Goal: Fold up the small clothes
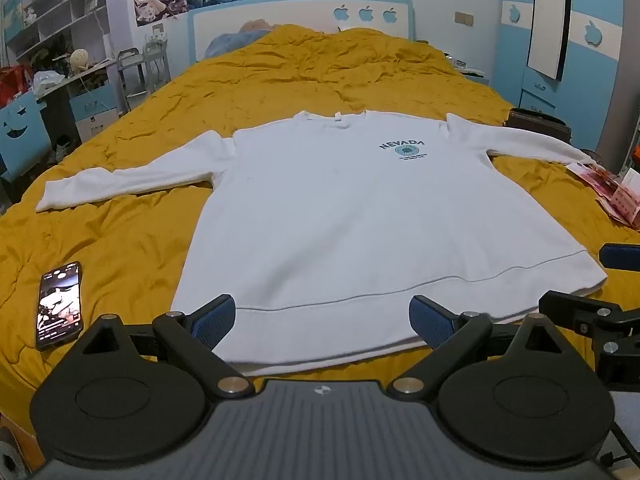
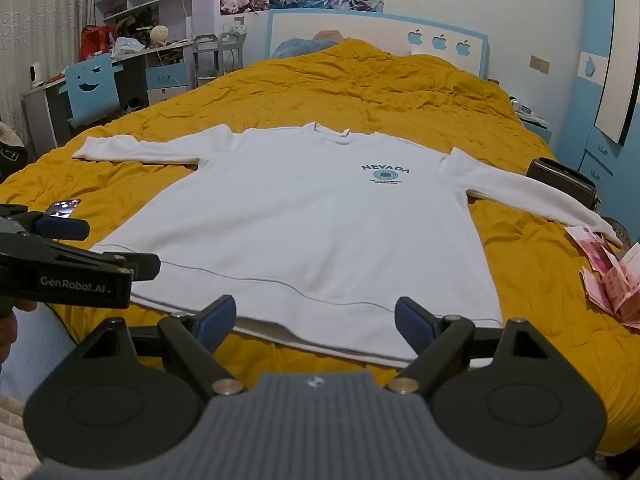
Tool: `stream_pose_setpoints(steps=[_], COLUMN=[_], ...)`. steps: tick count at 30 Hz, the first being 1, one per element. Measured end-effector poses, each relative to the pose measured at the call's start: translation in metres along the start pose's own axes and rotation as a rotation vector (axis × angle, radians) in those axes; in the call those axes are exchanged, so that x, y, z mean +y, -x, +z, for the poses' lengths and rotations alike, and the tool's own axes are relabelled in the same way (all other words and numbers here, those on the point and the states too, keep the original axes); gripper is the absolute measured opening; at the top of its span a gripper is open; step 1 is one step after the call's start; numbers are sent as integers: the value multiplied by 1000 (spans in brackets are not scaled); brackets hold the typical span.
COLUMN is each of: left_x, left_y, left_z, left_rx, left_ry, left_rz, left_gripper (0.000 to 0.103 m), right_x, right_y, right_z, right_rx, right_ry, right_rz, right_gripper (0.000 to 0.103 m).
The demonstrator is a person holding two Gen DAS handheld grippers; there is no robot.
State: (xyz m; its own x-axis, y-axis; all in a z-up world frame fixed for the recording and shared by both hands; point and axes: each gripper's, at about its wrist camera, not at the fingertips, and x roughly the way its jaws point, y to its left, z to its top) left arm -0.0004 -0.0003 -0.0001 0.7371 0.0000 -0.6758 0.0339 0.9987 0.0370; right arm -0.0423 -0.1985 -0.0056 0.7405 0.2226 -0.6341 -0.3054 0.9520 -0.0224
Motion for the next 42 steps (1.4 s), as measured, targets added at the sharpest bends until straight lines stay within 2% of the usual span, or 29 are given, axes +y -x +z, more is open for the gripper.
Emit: stream_pose_setpoints(steps=[42], left_x=[-4], left_y=[-5], left_z=[-8], left_rx=[3], left_ry=[0], left_rz=[0], left_gripper=[103], right_x=[-1], right_y=[-4], right_z=[-1], right_rx=[9], right_ry=[-9], right_rz=[5], right_gripper=[82])
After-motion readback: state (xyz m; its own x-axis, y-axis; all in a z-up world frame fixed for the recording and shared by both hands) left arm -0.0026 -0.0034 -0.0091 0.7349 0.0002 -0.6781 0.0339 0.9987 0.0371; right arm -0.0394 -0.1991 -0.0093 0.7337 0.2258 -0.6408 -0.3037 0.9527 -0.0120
